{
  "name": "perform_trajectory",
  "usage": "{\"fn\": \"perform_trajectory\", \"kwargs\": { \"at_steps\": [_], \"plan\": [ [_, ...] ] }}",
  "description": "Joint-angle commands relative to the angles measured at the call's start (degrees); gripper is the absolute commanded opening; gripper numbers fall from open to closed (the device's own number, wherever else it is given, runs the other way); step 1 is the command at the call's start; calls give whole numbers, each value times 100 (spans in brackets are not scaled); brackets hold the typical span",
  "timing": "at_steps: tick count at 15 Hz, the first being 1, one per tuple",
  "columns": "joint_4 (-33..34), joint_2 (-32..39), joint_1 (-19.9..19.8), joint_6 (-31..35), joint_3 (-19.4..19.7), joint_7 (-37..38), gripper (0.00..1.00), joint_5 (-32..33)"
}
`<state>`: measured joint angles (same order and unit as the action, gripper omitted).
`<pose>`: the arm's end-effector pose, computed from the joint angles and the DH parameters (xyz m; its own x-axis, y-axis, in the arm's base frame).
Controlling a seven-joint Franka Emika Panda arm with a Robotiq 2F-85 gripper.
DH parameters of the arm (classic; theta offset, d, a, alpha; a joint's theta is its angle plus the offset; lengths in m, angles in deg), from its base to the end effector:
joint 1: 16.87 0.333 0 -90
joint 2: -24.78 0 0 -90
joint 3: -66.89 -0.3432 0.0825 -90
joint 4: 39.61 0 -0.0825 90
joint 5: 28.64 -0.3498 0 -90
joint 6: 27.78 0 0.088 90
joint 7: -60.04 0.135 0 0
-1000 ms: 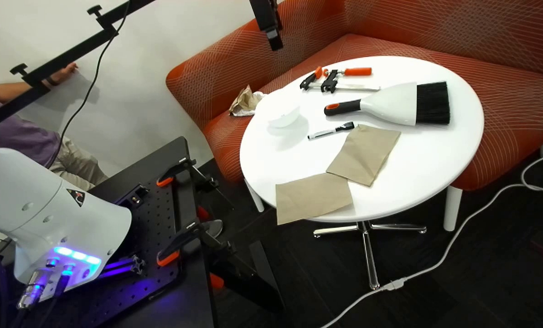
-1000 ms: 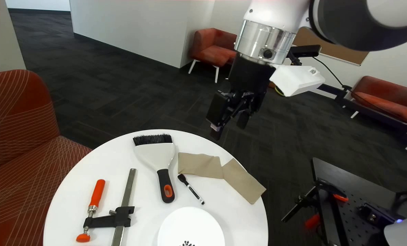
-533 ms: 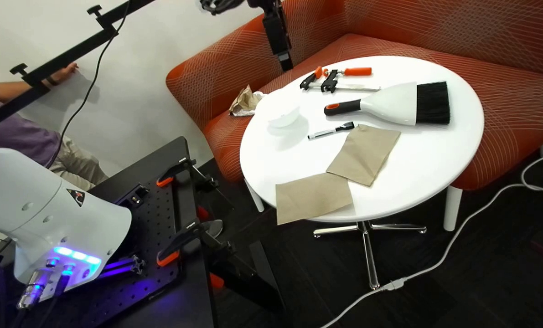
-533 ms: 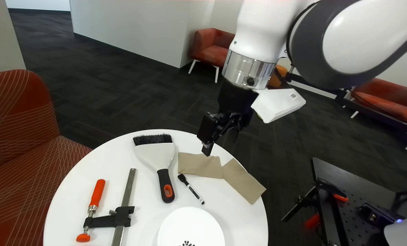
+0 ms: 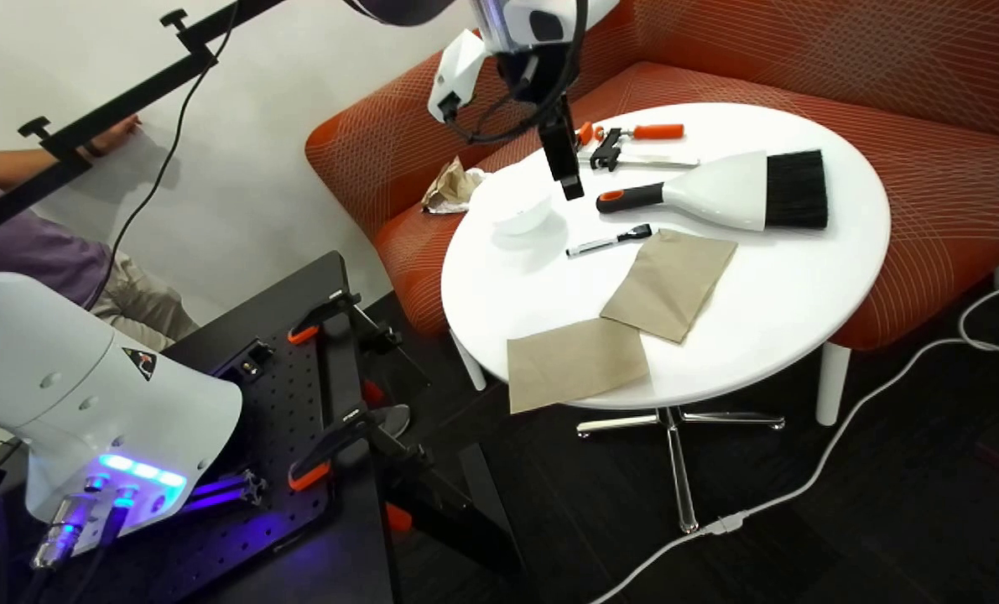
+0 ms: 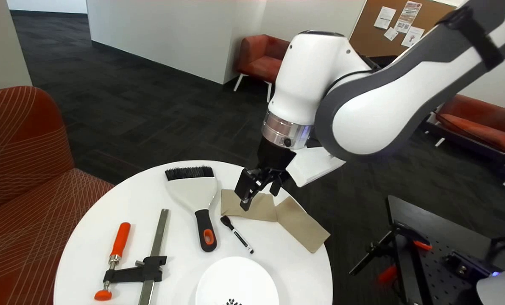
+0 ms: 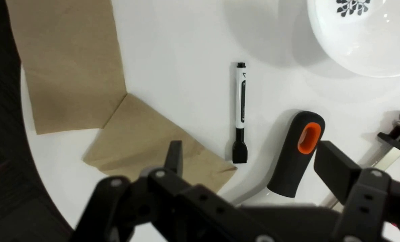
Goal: Put the small thing on the table in the bowl
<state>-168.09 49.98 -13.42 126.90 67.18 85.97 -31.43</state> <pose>0.5394 0.0287 0.1980 0.9044 -0.4267 0.0069 -0.4264 -0.9042 -0.0249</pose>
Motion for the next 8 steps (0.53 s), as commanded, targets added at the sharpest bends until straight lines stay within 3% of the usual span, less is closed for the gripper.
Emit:
{"fn": "perform_trajectory", "kwargs": {
  "at_steps": [1, 8],
  "plan": [
    [294, 444, 14, 226, 56, -272, 100, -257],
    [597, 1073, 258, 505, 212, -169, 100, -231]
  ]
}}
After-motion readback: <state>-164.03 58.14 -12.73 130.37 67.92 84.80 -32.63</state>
